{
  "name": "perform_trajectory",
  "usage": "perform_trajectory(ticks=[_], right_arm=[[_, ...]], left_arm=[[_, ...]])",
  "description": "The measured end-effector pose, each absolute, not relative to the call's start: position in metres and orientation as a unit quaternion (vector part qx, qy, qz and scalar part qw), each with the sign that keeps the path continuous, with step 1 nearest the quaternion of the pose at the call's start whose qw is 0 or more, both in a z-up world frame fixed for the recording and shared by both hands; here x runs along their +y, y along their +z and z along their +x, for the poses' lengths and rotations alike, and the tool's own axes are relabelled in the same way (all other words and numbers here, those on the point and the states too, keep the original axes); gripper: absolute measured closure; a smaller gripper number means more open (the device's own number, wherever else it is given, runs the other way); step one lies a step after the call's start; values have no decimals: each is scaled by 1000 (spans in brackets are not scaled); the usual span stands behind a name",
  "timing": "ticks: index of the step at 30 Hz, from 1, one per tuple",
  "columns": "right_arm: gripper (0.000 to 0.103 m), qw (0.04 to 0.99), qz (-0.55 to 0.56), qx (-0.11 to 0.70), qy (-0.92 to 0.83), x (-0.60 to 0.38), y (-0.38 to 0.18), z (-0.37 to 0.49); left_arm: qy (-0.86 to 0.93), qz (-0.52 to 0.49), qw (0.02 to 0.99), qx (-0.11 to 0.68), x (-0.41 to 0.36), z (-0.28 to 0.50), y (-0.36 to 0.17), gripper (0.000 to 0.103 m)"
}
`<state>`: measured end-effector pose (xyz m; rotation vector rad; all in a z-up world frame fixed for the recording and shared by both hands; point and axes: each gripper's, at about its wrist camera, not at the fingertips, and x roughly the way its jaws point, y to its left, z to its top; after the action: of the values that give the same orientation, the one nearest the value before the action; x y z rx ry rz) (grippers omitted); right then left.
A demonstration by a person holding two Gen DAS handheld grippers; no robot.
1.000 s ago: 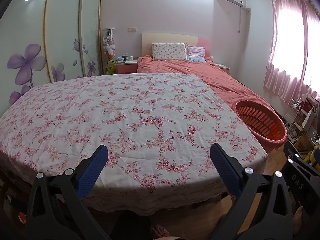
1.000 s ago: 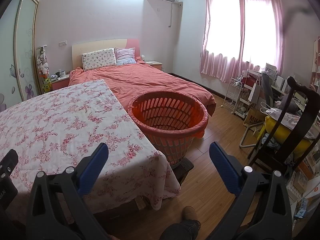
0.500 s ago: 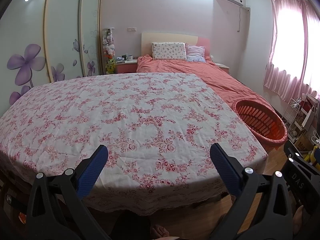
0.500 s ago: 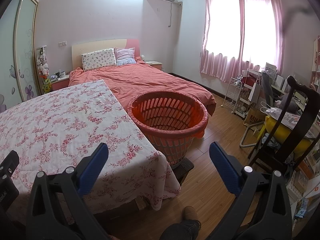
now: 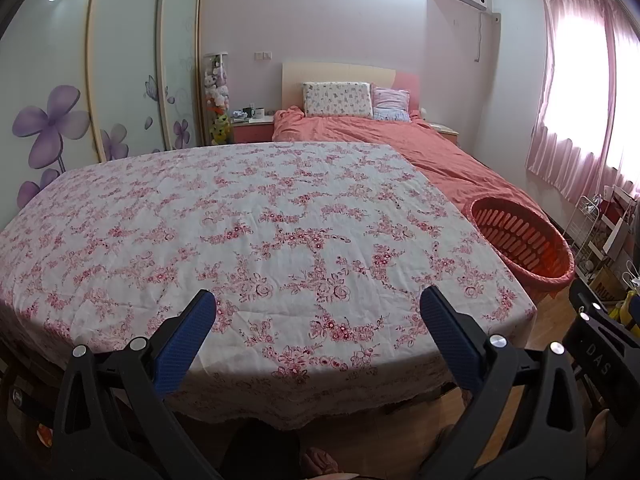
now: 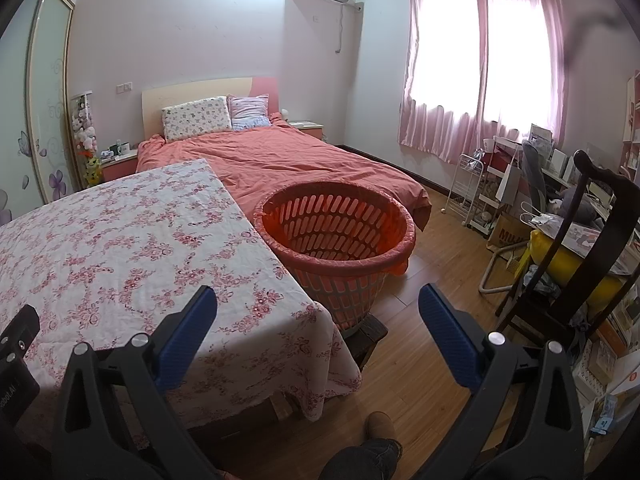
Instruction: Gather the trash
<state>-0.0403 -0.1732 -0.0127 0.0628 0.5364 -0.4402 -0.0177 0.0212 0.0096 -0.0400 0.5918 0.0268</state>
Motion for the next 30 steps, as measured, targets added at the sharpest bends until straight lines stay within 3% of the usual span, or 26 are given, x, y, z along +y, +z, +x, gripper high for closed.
perform_trajectory(ticks=[30], right_arm=[[5,940,32,264,-215,-175,-13,-40]], left_arm=[[15,-17,955,296,22,-18,5,3]])
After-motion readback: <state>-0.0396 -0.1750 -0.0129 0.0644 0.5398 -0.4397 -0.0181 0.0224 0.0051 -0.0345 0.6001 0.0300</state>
